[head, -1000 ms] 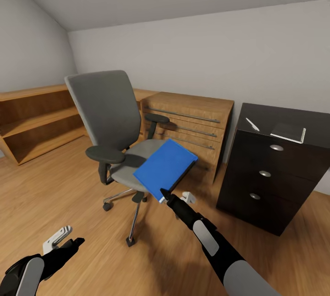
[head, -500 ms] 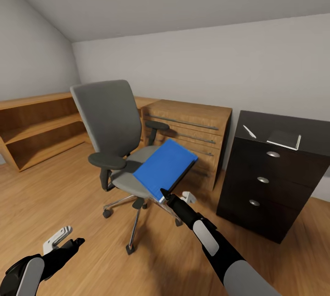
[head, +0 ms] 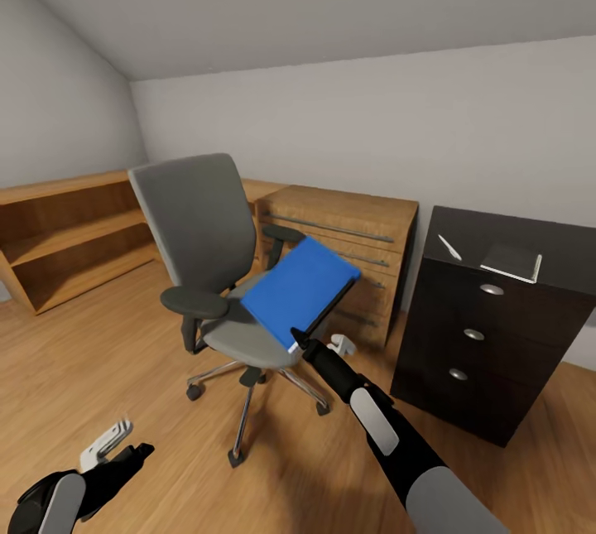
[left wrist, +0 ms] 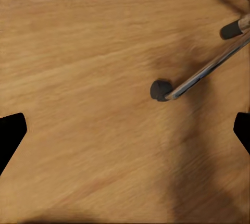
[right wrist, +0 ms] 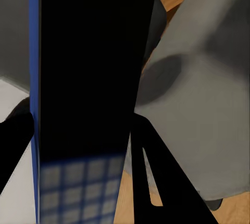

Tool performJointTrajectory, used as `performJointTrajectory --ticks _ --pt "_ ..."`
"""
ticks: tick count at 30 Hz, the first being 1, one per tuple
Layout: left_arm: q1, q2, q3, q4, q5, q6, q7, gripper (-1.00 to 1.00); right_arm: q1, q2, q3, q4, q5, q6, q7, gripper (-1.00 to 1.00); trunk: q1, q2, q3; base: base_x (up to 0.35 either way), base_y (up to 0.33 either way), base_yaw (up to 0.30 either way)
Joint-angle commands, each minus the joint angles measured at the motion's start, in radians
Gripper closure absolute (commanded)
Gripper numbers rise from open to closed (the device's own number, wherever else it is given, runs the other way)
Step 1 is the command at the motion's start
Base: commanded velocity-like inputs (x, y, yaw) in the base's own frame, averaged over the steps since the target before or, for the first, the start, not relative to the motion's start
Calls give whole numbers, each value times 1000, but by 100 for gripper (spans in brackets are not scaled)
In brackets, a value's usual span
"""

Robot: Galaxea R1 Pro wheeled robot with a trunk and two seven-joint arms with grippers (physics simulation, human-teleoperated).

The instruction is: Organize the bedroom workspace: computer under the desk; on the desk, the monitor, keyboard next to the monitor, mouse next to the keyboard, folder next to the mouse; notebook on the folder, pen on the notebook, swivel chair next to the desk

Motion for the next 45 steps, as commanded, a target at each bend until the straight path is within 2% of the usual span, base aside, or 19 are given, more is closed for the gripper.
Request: performJointTrajectory --ticks 1,8,13,33,45 --pt "-1 0 1 3 11 -4 9 -100 0 0 0 -2 -10 6 2 100 -4 7 2 0 0 0" --pt "-1 0 5 5 11 -22 8 -100 0 -1 0 -4 -11 4 2 100 -31 56 24 0 0 0" --pt "-1 0 5 6 11 -65 7 -100 0 -1 0 -3 -11 1 27 100 -50 91 40 -112 0 0" --pt "-1 0 -1 7 12 -68 5 -100 0 0 1 -4 -11 5 39 100 -127 231 102 -334 0 0" --pt "-1 -1 -1 7 11 -68 6 -100 0 1 2 -3 -4 2 39 100 -173 315 140 -16 0 -2"
